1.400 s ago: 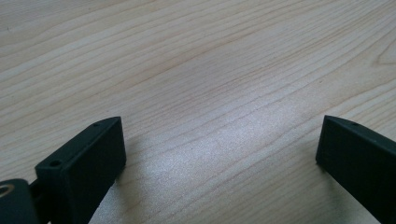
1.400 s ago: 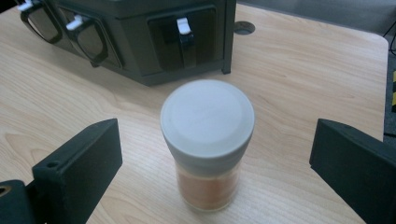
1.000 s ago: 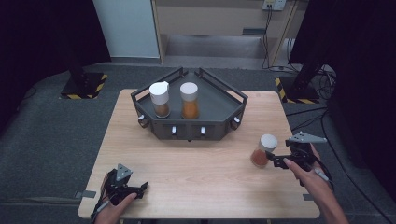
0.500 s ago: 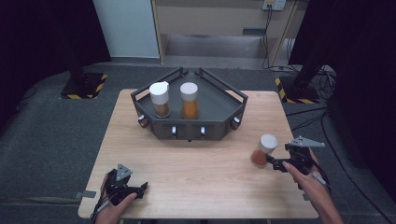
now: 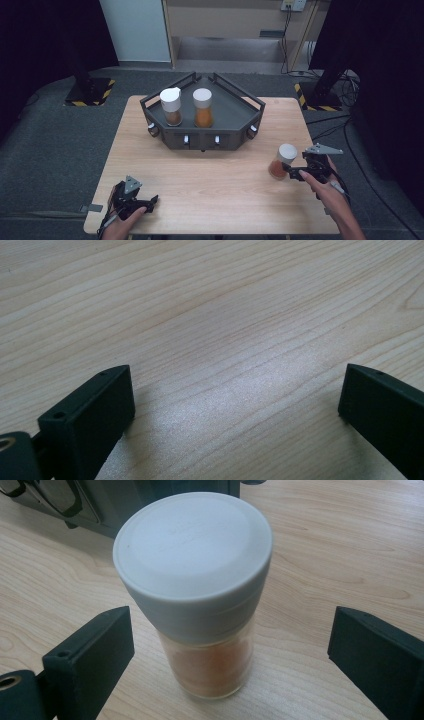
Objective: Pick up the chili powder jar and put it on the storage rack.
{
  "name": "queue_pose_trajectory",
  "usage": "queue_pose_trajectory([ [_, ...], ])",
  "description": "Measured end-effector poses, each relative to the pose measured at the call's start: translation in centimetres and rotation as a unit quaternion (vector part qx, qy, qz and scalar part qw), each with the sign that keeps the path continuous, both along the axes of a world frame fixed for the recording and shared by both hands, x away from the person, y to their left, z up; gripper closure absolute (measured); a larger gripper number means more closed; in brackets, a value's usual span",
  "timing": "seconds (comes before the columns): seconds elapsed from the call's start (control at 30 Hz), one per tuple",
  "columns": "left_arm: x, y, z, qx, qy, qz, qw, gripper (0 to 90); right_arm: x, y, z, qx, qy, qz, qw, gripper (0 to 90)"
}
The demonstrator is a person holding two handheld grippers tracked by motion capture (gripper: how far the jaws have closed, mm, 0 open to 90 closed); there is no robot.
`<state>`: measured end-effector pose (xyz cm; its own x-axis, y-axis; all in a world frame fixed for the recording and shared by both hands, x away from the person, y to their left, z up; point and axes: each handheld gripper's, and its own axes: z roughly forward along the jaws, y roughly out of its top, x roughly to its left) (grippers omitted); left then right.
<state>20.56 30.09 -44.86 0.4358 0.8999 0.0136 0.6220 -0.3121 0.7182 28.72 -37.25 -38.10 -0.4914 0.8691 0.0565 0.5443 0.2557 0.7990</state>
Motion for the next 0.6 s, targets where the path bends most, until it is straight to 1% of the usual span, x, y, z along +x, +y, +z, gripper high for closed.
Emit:
queue_pose_trajectory([
  [0.1,0.0,0.0,0.0,0.0,0.0,0.0,1.0,0.1,0.1,0.2,0.0,-0.002,0.0,0.003,1.0,5.1],
  [0.4,0.0,0.0,0.0,0.0,0.0,0.0,1.0,0.1,0.8,0.8,0.1,-0.002,0.0,0.009,1.0,10.0],
  [0.5,0.0,0.0,0.0,0.0,0.0,0.0,1.0,0.1,1.0,1.3,0.1,-0.007,-0.003,0.013,0.9999,14.1],
  [0.6,0.0,0.0,0.0,0.0,0.0,0.0,1.0,0.1,1.3,1.6,0.1,-0.01,-0.007,0.017,0.9998,21.3],
])
